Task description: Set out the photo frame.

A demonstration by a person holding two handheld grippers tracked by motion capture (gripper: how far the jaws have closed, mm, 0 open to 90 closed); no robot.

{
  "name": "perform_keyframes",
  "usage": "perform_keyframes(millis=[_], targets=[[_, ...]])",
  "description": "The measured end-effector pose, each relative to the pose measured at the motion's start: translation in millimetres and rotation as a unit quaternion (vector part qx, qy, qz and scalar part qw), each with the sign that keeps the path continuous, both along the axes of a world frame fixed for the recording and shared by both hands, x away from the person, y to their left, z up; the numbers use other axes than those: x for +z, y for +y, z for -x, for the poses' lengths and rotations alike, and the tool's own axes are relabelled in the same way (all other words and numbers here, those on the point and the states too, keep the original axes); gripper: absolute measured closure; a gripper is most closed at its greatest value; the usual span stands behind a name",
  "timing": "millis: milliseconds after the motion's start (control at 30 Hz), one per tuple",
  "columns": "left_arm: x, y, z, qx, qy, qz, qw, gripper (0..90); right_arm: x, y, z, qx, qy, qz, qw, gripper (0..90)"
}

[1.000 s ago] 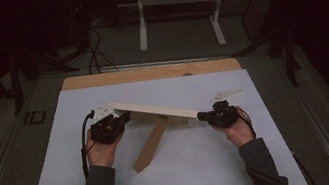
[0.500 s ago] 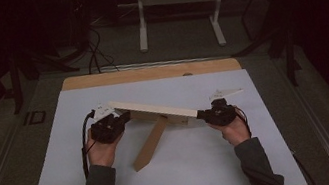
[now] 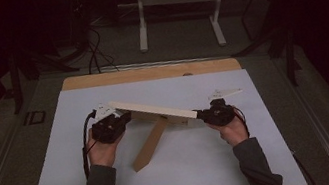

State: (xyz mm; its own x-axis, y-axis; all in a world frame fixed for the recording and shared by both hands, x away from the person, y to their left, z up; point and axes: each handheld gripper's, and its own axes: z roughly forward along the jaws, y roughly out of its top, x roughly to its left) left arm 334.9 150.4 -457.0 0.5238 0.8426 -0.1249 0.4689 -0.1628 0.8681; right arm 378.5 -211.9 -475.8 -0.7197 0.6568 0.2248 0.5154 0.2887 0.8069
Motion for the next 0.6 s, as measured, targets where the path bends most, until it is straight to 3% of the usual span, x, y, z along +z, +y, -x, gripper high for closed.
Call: perform_keyframes(millis=[600], targets=[[1.7, -10.8, -3.6, -0.015, 0.006, -0.004, 0.9999, 89.5, 0.6, 6.5, 5.1, 0.023, -0.002, 0.007, 0.9997, 90.0]])
